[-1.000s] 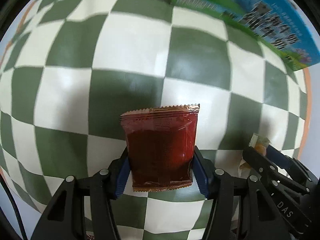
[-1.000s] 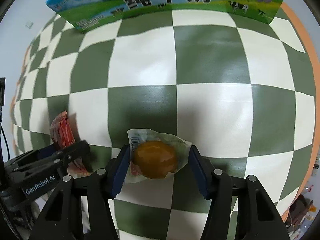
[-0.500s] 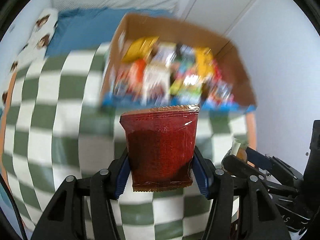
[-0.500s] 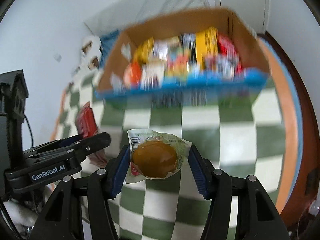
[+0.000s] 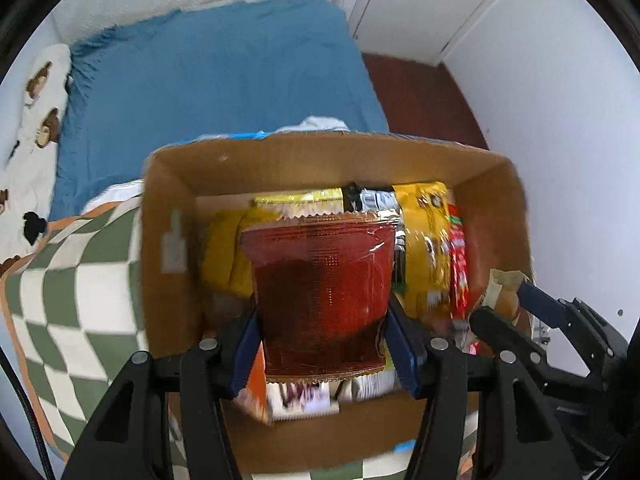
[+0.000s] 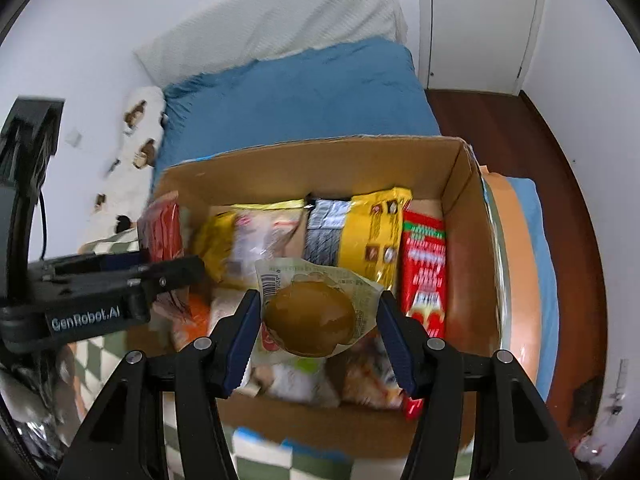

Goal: Organize snacks
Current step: 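Carry both packets into the cardboard box and open both tools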

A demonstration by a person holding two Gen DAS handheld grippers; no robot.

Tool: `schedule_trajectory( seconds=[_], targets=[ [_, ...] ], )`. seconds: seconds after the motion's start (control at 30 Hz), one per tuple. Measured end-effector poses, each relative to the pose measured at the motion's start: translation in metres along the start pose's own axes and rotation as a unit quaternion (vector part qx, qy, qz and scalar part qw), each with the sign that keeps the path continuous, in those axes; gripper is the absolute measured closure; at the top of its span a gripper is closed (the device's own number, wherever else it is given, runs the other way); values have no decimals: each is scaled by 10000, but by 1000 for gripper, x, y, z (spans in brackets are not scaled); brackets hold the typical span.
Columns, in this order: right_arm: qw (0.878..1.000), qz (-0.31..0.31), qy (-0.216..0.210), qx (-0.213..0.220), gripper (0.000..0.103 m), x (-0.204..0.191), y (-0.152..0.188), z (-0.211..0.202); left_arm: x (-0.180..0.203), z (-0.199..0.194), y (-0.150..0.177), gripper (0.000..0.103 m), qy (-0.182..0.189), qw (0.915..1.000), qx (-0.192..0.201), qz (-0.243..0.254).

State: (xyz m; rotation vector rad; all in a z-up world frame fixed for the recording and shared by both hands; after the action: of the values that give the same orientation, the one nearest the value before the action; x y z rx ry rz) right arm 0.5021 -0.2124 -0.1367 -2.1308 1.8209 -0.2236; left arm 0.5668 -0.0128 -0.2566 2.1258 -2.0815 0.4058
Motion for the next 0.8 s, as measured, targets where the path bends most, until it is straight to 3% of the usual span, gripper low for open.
schedule_trajectory(
  seconds=[0.17,0.37,0.47,0.53,0.57,0.8],
  targets=[
    [9992,32,67,-384,42,16,-19,38,3,34,-26,48,-158,9991,-388,10],
    [9966,133,-53,-808,39,30,-29,80,-2,58,-30,47,-419,9972,-614,-15],
    [9928,161,14,-1188,33,38,-26,99,-5,60,-31,33,-445,9973,-579,-54],
    [9927,156,93,-1194,18,44,-25,103,-6,61,-33,14,-431,9976,-532,-63],
    [9925,196,92,-1204,11,47,-25,104,-7,61,-32,12,-473,9976,-498,-41],
    [9927,334,183,-1140,8,63,-19,97,-11,52,-18,6,-539,9983,-237,-13]
  ],
)
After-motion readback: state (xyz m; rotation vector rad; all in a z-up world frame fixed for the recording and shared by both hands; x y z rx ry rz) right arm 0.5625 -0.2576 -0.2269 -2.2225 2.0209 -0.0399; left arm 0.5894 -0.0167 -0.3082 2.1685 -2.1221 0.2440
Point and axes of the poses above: each gripper's, at about its wrist camera, not at the fingertips, and z roughly the way its jaws point, x to its right, y to its underside, the point moved 5 cm from there along z, roughly the way its jaws point, and after that the axes turned 8 degrees about -z, right-handed, at the moved point
